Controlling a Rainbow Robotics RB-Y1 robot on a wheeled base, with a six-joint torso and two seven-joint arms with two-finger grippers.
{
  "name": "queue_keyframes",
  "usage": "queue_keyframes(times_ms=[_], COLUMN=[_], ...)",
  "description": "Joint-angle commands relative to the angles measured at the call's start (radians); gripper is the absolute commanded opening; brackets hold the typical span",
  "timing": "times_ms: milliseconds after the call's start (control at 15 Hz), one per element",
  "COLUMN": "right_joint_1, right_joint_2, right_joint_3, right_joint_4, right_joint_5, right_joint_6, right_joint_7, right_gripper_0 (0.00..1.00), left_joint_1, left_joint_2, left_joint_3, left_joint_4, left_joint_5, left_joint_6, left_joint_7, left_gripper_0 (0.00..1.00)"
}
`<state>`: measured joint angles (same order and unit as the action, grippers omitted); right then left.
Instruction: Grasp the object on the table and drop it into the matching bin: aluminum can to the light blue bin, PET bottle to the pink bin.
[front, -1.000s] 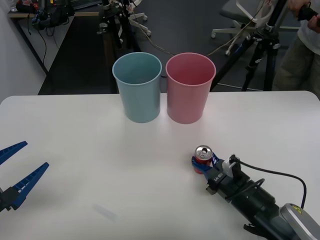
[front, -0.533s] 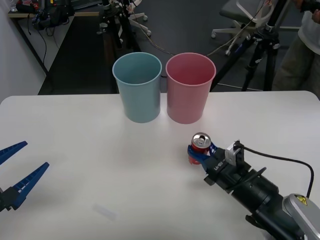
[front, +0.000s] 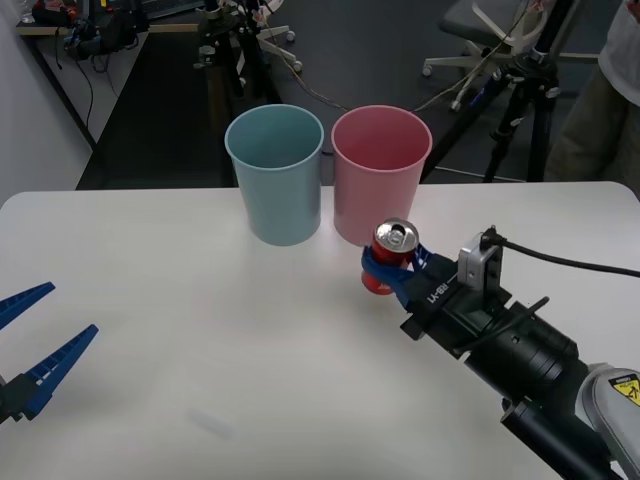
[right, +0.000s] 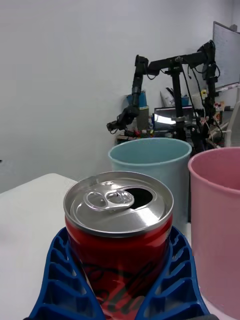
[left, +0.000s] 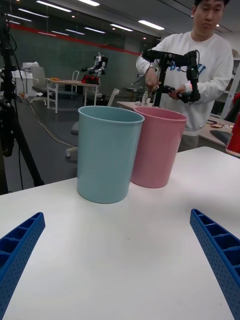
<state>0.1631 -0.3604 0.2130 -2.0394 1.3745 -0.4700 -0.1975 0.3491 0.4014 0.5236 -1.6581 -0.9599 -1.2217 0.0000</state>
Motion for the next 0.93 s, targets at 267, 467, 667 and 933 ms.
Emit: queue_keyframes(times_ms=[267,467,667,933], right_joint_1=[-0.125,-0.211,-0.320,-0.479], right_joint_2=[0.040,0.089,0.138,0.218], right_joint_3=[0.009,0.016,0.017,0.016], right_joint_4=[-0.085,-0.078,-0.028,0.099], right_joint_5=[0.397,0.618,0.810,1.031], right_joint_6=[0.022,0.019,-0.006,-0.027], right_joint_7=[-0.422,-0.632,-0.809,-0.981], right_gripper_0=[0.00,0.00,0.00,0.00], left_joint_1=[0.000,0.000,0.000,0.000], left_joint_2=[0.000,0.000,0.000,0.000], left_joint_3=[0.000,0.000,0.000,0.000], left_joint_4=[0.000,0.000,0.000,0.000], left_joint_5=[0.000,0.000,0.000,0.000], left_joint_6=[0.000,0.000,0.000,0.000], left_joint_7=[0.000,0.000,0.000,0.000], left_gripper_0=[1.00,1.00,1.00,1.00])
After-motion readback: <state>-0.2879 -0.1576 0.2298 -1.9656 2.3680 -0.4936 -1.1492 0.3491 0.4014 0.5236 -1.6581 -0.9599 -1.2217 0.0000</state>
